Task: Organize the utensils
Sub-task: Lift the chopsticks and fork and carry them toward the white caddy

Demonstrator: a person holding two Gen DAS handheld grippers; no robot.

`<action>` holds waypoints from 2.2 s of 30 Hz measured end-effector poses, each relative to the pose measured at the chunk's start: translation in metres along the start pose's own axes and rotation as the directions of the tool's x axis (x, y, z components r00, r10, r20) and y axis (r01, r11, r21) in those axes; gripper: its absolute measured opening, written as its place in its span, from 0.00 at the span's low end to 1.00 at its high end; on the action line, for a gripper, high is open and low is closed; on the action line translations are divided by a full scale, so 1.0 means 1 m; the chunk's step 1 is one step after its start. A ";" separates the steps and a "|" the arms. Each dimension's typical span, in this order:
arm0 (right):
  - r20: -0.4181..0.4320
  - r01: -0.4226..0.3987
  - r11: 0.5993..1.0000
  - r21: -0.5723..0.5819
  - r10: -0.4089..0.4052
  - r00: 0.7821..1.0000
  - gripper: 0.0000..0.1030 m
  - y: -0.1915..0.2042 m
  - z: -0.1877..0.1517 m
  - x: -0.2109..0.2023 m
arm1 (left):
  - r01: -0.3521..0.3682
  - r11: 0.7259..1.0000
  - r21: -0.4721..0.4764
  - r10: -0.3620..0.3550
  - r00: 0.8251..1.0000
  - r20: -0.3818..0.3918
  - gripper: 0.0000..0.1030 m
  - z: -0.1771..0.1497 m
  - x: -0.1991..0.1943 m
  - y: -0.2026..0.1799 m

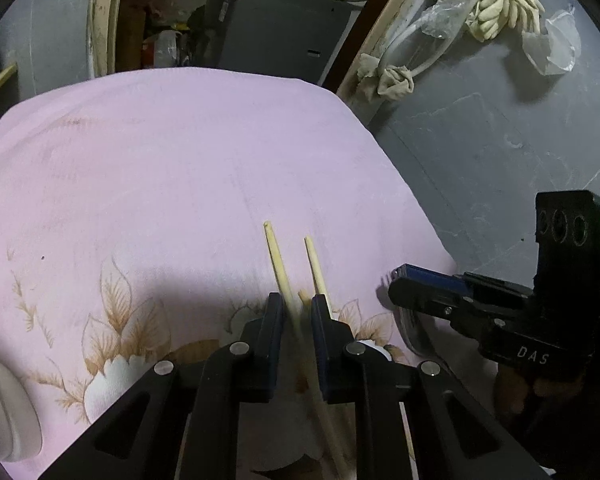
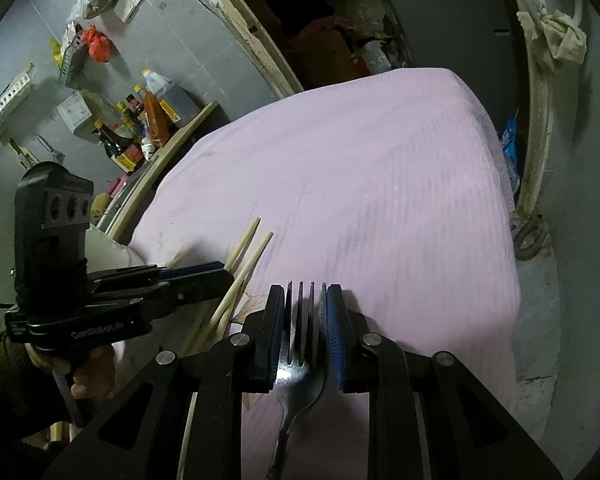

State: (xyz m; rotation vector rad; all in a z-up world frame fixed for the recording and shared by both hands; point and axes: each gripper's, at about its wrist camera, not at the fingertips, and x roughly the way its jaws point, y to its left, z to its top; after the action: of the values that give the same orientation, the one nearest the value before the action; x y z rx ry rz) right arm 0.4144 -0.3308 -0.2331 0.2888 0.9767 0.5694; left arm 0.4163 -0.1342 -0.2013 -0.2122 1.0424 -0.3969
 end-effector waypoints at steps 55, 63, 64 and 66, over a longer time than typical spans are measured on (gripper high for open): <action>0.367 0.395 0.918 0.047 -0.383 0.847 0.16 0.156 -0.055 -0.137 | 0.015 0.997 -0.077 0.018 0.912 0.409 0.05 -0.062 -0.234 0.026; 0.418 0.399 0.916 0.036 -0.377 0.827 0.03 0.182 -0.054 -0.146 | 0.058 0.990 -0.130 0.012 0.876 0.482 0.05 -0.052 -0.272 0.057; 0.416 0.407 0.913 0.036 -0.384 0.824 0.02 0.184 -0.054 -0.145 | 0.058 0.989 -0.137 0.017 0.871 0.490 0.05 -0.051 -0.276 0.062; 0.414 0.397 0.917 0.037 -0.375 0.829 0.02 0.189 -0.057 -0.142 | 0.053 0.988 -0.148 0.029 0.863 0.504 0.05 -0.049 -0.283 0.070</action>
State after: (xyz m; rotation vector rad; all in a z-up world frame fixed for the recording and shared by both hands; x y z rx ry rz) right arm 0.2448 -0.2590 -0.0753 0.1482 0.5793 0.1453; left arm 0.2631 0.0478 -0.0252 -0.4405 0.5503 -0.2477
